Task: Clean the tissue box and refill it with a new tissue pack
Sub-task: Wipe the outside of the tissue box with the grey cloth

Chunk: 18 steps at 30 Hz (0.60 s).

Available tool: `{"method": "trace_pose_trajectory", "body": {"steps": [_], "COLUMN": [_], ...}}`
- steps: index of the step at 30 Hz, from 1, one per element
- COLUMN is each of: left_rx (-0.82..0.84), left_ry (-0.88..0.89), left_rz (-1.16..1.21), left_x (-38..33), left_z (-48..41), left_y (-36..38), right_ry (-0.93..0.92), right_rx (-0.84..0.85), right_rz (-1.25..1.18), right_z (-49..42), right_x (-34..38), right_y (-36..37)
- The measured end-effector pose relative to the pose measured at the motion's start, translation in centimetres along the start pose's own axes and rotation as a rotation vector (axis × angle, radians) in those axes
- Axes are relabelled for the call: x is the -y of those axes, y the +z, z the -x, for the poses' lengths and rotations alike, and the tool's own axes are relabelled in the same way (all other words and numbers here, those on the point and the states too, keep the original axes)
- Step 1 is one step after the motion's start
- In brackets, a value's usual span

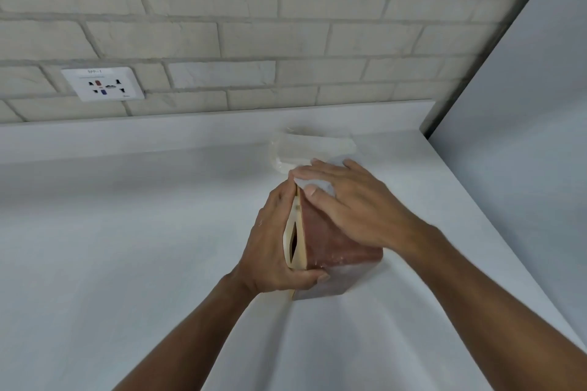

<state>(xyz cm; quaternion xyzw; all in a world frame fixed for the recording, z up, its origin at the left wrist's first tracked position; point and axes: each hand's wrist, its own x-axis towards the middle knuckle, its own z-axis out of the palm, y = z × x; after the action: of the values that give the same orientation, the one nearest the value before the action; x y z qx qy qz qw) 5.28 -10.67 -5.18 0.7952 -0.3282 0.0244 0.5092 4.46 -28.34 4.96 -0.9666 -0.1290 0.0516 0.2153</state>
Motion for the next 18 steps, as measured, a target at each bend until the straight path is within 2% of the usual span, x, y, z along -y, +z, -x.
{"method": "trace_pose_trajectory", "body": {"steps": [3,6,10,13,16,18], "left_rx": [-0.003,-0.002,0.016,0.031,0.029,0.025], "left_ry": [-0.035,-0.002,-0.057,-0.044,-0.075,-0.055], "left_rz": [0.023,0.073,0.128,0.103,0.076,0.056], "left_x": [-0.4,-0.9,-1.3,-0.9,-0.9,-1.0], "left_z": [0.0,0.0,-0.2,0.1,-0.1,-0.2], "left_y": [-0.2,-0.2,-0.5,-0.5,-0.5,-0.4], "right_ry": [0.069,-0.063,0.014,-0.065,0.037,-0.014], "right_rx": [0.01,-0.009,-0.018,-0.014,-0.053,-0.085], "right_rz": [-0.038,0.021,-0.049,0.013,-0.048,-0.013], "right_z": [0.0,0.5,-0.1,0.3,1.3,2.2], "right_x": [-0.7,-0.1,0.1,-0.1,-1.5,-1.6], "right_y": [-0.4,0.2,-0.2,0.0,-0.4,0.1]}}
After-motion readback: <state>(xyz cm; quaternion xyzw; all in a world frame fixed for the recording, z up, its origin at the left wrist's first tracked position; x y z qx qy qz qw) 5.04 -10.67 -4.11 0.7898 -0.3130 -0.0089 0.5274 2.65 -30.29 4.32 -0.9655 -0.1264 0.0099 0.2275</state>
